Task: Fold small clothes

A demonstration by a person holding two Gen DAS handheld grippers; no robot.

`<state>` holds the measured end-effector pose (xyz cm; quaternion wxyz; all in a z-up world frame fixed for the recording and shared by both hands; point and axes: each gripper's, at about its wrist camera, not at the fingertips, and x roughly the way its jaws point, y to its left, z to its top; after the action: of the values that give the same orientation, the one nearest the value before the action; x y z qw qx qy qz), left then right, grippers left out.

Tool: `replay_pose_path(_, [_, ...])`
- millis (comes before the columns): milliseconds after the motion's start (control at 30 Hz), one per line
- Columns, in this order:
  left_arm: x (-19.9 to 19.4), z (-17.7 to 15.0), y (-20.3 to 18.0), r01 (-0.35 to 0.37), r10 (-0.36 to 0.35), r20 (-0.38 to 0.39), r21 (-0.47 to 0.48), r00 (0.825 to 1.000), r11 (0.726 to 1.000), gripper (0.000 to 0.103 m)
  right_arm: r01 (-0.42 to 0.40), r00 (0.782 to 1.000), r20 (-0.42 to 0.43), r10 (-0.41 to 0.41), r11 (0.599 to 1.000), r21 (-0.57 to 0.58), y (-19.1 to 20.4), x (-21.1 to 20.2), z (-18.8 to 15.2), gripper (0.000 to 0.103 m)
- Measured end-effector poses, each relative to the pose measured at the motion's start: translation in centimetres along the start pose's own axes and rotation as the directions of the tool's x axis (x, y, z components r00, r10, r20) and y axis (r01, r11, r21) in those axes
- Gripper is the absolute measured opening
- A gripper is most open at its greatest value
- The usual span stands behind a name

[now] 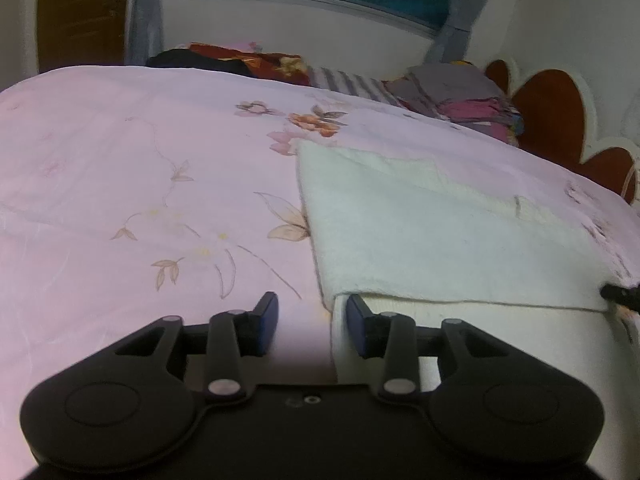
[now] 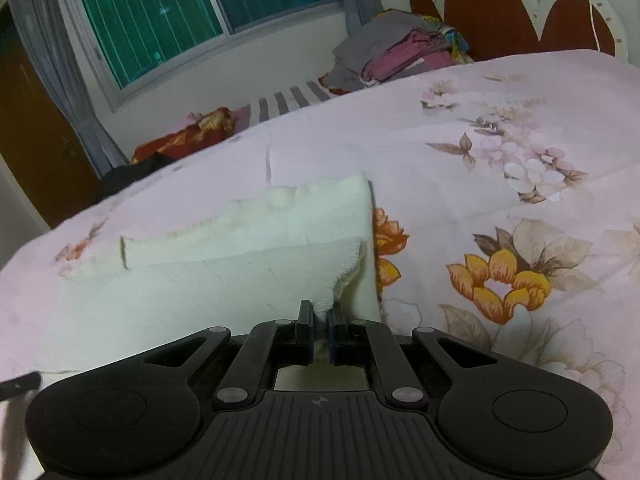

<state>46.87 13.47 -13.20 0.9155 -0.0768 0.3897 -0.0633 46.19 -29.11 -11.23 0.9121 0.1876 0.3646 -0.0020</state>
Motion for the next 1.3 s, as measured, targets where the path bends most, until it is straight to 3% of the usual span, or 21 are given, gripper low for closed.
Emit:
replay_pose_path(33, [-0.4, 0.0, 0.2, 0.031, -0.031, -0.003, -0.009, 1.0, 0.999, 0.06, 0.003, 1.0, 0.019, -0.003, 1.0, -0.005, 0.0, -0.1, -0.1, 0.006])
replay_pose_path(67, [-1.3, 0.1, 0.2, 0.062, -0.061, 0.021, -0.019, 0.998, 0.998, 0.082, 0.006, 0.999, 0.052, -0.005, 1.0, -0.005, -0.1, -0.6, -0.2, 0.009])
replay_pose_path(133, [-3.7, 0.1, -0.9, 0.086, -0.088, 0.144, 0.018, 0.986, 0.996, 0.085, 0.06, 0.99, 0.129, -0.061, 0.998, 0.018, -0.2, -2.3, -0.1, 0.075])
replay_pose_path(200, [-3.8, 0.8, -3.4, 0.11, -0.124, 0.163, 0.092, 0.979, 0.99, 0.078, 0.006, 0.979, 0.203, -0.008, 1.0, 0.008, -0.1, -4.1, -0.2, 0.071])
replay_pose_path(233, [-3.2, 1.2, -4.4, 0.11, -0.127, 0.157, 0.112, 0.979, 0.988, 0.076, -0.014, 0.984, 0.179, 0.016, 1.0, -0.009, 0.5, -4.0, 0.0, 0.049])
replay_pose_path(300, [-0.8, 1.6, -6.4, 0.098, -0.113, 0.116, 0.127, 0.987, 0.987, 0.067, -0.055, 0.992, 0.11, 0.062, 0.996, -0.066, 2.3, -2.8, 0.1, 0.028])
replay_pose_path(367, [1.0, 1.5, -7.1, 0.08, -0.092, 0.097, 0.126, 0.991, 0.989, 0.067, -0.102, 0.993, 0.056, 0.108, 0.989, -0.105, 3.8, -1.4, -0.3, 0.025])
replay_pose_path(467, [2.8, 0.4, -6.0, -0.024, 0.017, 0.068, 0.114, 0.998, 0.993, 0.074, -0.149, 0.989, -0.007, 0.15, 0.973, -0.175, 4.9, 0.0, -1.2, 0.025])
replay_pose_path(533, [2.3, 0.4, -5.1, 0.005, -0.013, 0.067, 0.116, 0.998, 0.993, 0.074, -0.09, 0.995, 0.013, 0.095, 0.976, -0.198, 3.7, 0.2, -1.8, 0.025])
replay_pose_path(567, [1.8, 0.8, -4.6, 0.014, -0.021, 0.071, 0.099, 0.997, 0.995, 0.074, -0.052, 0.998, 0.018, 0.056, 0.986, -0.158, 1.9, 0.4, -1.6, 0.023])
replay_pose_path(600, [1.4, 1.3, -4.3, 0.019, -0.027, 0.093, 0.086, 0.995, 0.996, 0.075, -0.08, 0.997, 0.015, 0.081, 0.994, -0.077, 0.3, 0.2, -1.1, 0.017])
replay_pose_path(700, [1.9, 3.5, -4.8, 0.038, -0.052, 0.141, 0.101, 0.989, 0.994, 0.075, -0.097, 0.991, 0.083, 0.103, 0.992, -0.077, 0.0, -0.8, 0.7, 0.017])
replay_pose_path(767, [3.3, 5.5, -5.8, 0.04, -0.061, 0.146, 0.14, 0.987, 0.989, 0.075, -0.101, 0.992, 0.065, 0.107, 0.99, -0.094, 1.0, 0.5, 2.0, 0.017])
replay_pose_path(867, [7.0, 7.9, -6.0, 0.082, -0.094, 0.088, 0.131, 0.992, 0.988, 0.075, -0.103, 0.994, 0.032, 0.109, 0.985, -0.139, 3.0, 3.4, 3.9, 0.017])
replay_pose_path(967, [10.8, 8.8, -3.9, 0.056, -0.056, 0.002, 0.071, 0.998, 0.996, 0.075, -0.053, 0.999, -0.01, 0.052, 0.98, -0.191, 3.5, 6.2, 4.7, 0.017])
replay_pose_path(1033, [10.7, 9.2, -2.9, 0.09, -0.091, 0.008, 0.052, 0.996, 0.995, 0.075, 0.086, 0.996, -0.018, -0.091, 0.981, -0.173, 1.8, 8.0, 5.4, 0.017])
replay_pose_path(1100, [9.3, 9.3, -2.9, 0.073, -0.075, 0.034, 0.039, 0.997, 0.997, 0.075, 0.057, 0.998, -0.029, -0.059, 0.996, -0.066, 0.2, 7.5, 6.1, 0.017])
replay_pose_path(1200, [7.0, 8.3, -5.6, 0.121, -0.128, 0.116, 0.065, 0.985, 0.99, 0.084, 0.04, 0.999, 0.02, -0.038, 0.993, -0.108, 2.0, 5.7, 5.9, 0.018])
replay_pose_path(1233, [6.9, 7.9, -6.9, 0.132, -0.142, 0.113, 0.091, 0.983, 0.987, 0.084, 0.004, 1.0, 0.024, -0.001, 0.994, -0.113, 2.9, 5.3, 5.4, 0.025])
replay_pose_path(1267, [6.9, 7.2, -8.7, 0.126, -0.14, 0.102, 0.135, 0.985, 0.983, 0.084, -0.018, 0.999, 0.028, 0.022, 0.991, -0.133, 4.5, 5.4, 5.0, 0.042])
replay_pose_path(1300, [7.1, 6.7, -9.9, 0.114, -0.13, 0.093, 0.164, 0.987, 0.98, 0.084, -0.023, 0.999, 0.04, 0.03, 0.985, -0.17, 6.2, 5.4, 4.4, 0.074])
